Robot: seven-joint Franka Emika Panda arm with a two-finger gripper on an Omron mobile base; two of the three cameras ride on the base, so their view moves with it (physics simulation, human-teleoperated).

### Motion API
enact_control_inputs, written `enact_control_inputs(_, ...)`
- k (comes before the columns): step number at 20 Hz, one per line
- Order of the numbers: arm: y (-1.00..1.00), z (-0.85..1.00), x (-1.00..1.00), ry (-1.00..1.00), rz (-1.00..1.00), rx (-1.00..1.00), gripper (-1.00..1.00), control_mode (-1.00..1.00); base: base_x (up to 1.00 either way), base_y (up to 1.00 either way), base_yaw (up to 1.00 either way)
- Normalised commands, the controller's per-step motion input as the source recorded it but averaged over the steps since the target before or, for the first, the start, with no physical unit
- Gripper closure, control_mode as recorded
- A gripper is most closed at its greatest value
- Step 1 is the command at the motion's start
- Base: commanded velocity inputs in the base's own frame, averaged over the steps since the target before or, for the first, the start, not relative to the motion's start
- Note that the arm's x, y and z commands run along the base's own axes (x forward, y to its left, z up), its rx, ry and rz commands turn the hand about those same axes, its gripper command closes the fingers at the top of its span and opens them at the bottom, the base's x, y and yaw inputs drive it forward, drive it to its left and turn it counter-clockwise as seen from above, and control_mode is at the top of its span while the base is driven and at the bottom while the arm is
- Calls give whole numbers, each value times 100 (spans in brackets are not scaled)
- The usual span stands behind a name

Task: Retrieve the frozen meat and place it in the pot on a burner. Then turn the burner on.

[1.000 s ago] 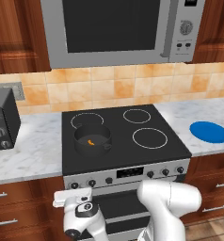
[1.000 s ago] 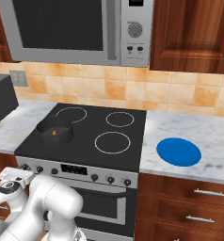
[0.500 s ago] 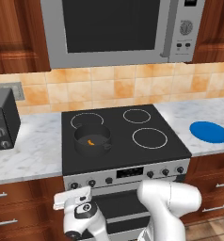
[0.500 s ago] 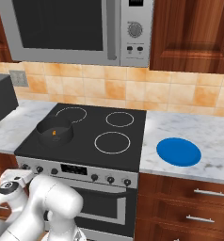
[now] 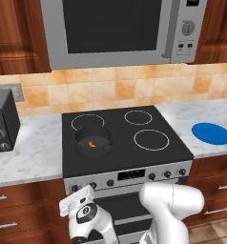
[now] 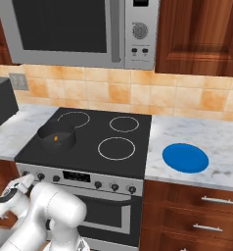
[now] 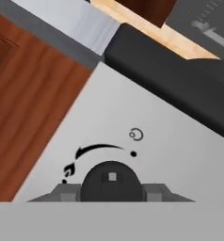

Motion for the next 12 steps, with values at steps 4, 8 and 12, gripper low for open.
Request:
enact_control_inputs(4,23,0,-6,0,12,-46,100,-100,0,0,0)
enact_control_inputs(8,23,0,-4,0,10,-44,100,-100,0,0,0)
enact_control_inputs(12,13,0,0,0,10,-34,100,-100,0,0,0)
